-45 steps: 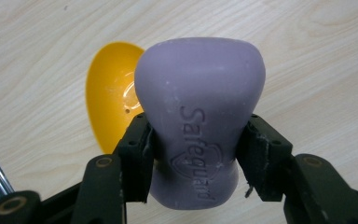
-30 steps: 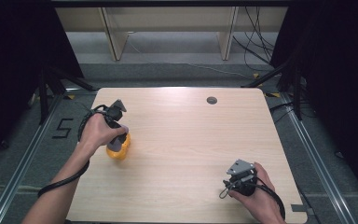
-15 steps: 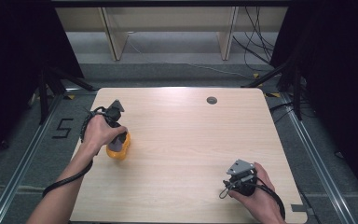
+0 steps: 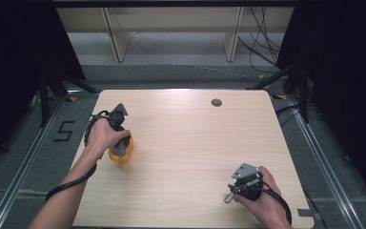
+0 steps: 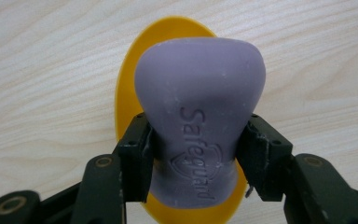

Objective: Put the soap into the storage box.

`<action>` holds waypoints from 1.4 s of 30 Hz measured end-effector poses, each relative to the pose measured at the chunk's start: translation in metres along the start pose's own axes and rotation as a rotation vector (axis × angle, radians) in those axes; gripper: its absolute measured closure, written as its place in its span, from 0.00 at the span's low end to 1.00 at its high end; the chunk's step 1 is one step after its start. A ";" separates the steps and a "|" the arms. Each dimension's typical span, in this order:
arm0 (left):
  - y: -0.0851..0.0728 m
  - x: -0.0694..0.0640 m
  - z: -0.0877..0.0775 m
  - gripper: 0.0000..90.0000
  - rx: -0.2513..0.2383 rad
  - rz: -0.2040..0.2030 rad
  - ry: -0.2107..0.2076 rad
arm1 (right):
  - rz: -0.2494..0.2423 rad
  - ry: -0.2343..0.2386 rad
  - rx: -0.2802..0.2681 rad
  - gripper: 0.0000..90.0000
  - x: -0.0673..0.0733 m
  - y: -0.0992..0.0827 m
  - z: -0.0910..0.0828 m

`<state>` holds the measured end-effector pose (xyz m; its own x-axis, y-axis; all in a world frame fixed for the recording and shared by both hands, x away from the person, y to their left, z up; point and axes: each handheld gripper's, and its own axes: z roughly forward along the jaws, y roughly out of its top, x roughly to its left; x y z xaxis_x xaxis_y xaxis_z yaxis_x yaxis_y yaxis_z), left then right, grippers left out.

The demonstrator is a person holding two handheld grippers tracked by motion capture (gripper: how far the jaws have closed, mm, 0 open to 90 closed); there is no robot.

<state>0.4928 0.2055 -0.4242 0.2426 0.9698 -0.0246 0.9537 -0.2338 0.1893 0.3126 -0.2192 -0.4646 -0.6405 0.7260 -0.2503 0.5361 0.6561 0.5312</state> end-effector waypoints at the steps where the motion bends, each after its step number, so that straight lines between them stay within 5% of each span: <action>1: 0.000 0.001 0.002 0.54 -0.006 0.013 0.008 | -0.016 -0.001 -0.002 0.35 -0.001 0.000 0.000; 11: 0.001 -0.001 0.009 0.54 -0.002 0.003 0.000 | -0.028 0.001 -0.007 0.35 -0.002 0.000 0.001; 12: 0.001 0.000 0.009 0.54 0.028 0.033 0.005 | -0.031 0.004 -0.005 0.35 -0.002 0.000 0.001; 13: 0.001 -0.002 0.011 0.54 0.004 0.003 0.001 | -0.030 0.003 -0.005 0.35 -0.002 0.000 0.001; 17: 0.001 -0.002 0.013 0.54 -0.006 0.004 0.004 | -0.017 -0.001 -0.003 0.35 -0.001 0.000 0.000; 18: 0.001 0.000 0.011 0.53 0.008 0.053 0.010 | -0.030 0.002 -0.008 0.35 -0.002 0.000 0.001; 19: 0.001 0.000 0.011 0.52 0.008 0.053 0.010 | -0.030 0.002 -0.008 0.35 -0.002 0.000 0.001; 22: -0.002 -0.001 0.005 0.45 -0.068 0.038 0.010 | -0.014 0.000 -0.003 0.35 -0.001 0.000 0.000; 26: -0.010 -0.002 -0.011 0.33 -0.146 0.129 0.007 | -0.016 0.001 -0.003 0.35 -0.001 0.000 0.000; 28: -0.013 -0.004 -0.014 0.31 -0.158 0.124 -0.006 | -0.030 0.006 -0.006 0.35 -0.002 0.000 0.001; 29: -0.019 -0.005 -0.016 0.29 -0.217 0.128 -0.011 | -0.029 0.005 -0.006 0.35 -0.002 0.000 0.001; 31: -0.026 -0.003 -0.026 0.28 -0.241 0.182 -0.019 | -0.029 0.002 -0.006 0.35 -0.002 0.000 0.000; 34: -0.035 -0.003 -0.032 0.26 -0.290 0.194 -0.019 | -0.025 -0.007 -0.011 0.35 -0.001 0.000 0.001; 38: -0.068 0.006 -0.042 0.24 -0.373 0.240 -0.009 | -0.019 -0.006 -0.011 0.35 -0.001 0.000 0.001; 42: -0.112 0.024 -0.033 0.22 -0.440 0.257 -0.022 | -0.014 -0.002 -0.011 0.35 -0.001 -0.001 0.001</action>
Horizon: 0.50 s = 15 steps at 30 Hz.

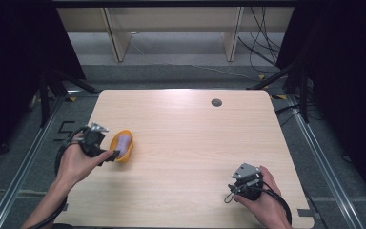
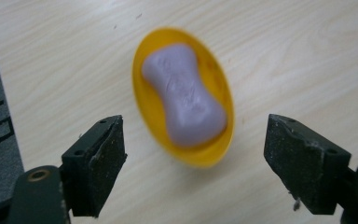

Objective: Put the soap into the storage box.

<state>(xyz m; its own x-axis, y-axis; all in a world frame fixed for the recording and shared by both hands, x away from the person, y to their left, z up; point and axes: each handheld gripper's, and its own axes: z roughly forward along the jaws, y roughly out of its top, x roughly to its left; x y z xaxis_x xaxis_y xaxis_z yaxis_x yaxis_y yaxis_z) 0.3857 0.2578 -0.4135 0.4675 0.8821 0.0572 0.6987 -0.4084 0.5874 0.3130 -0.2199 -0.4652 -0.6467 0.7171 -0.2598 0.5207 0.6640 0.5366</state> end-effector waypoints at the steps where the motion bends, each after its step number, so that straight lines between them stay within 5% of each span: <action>1: 0.000 0.000 0.000 0.22 0.000 0.000 0.000 | 0.000 0.000 0.000 0.35 0.000 0.000 0.000; 3: -0.035 0.004 0.000 0.22 -0.068 -0.032 -0.019 | 0.012 0.001 0.010 0.35 0.001 0.000 -0.001; 6: -0.059 0.007 0.000 0.23 -0.111 -0.055 -0.063 | -0.006 -0.003 0.004 0.35 -0.001 0.001 0.000; 9: -0.091 0.002 0.007 0.26 -0.280 -0.163 -0.058 | -0.002 -0.009 0.004 0.35 -0.001 0.001 0.000; 15: -0.108 -0.004 0.015 0.29 -0.260 -0.158 -0.072 | -0.011 -0.003 -0.003 0.34 -0.001 0.001 0.000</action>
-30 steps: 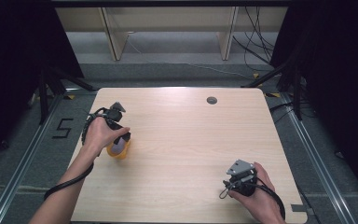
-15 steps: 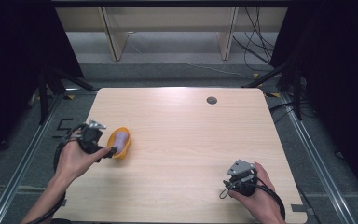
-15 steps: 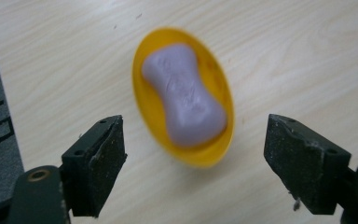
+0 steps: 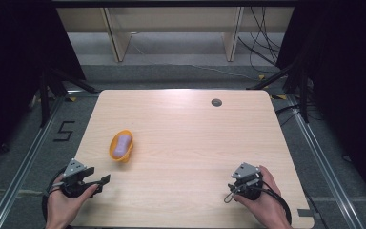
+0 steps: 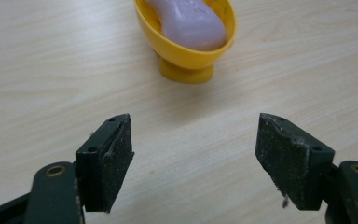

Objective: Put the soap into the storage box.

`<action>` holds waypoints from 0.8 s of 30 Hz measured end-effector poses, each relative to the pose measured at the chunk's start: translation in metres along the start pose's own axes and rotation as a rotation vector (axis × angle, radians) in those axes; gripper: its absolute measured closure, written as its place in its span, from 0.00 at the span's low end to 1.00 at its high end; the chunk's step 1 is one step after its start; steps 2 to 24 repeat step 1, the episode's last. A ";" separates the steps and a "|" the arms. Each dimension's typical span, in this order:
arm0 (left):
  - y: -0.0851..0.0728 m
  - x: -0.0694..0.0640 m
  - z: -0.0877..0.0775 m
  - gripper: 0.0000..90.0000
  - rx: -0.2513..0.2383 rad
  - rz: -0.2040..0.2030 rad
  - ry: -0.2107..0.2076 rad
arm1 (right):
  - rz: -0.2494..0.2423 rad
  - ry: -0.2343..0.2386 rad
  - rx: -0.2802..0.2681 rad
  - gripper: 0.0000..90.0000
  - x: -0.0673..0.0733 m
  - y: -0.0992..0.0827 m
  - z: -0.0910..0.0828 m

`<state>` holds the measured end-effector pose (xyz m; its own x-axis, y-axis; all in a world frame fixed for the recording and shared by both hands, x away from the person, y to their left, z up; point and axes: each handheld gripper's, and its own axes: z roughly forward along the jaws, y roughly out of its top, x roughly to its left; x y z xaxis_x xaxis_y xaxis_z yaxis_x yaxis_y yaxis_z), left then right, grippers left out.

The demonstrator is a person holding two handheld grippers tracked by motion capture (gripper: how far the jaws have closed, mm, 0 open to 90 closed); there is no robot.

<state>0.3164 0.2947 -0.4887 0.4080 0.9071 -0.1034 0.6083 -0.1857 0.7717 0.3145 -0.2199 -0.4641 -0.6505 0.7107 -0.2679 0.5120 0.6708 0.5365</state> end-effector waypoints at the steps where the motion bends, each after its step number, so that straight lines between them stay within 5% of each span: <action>1: 0.000 0.000 0.000 0.29 0.000 0.000 0.000 | 0.000 0.000 0.000 0.34 0.000 0.000 0.000; 24: 0.000 0.000 0.000 0.29 0.000 0.000 0.000 | 0.000 0.000 0.000 0.34 0.000 0.000 0.000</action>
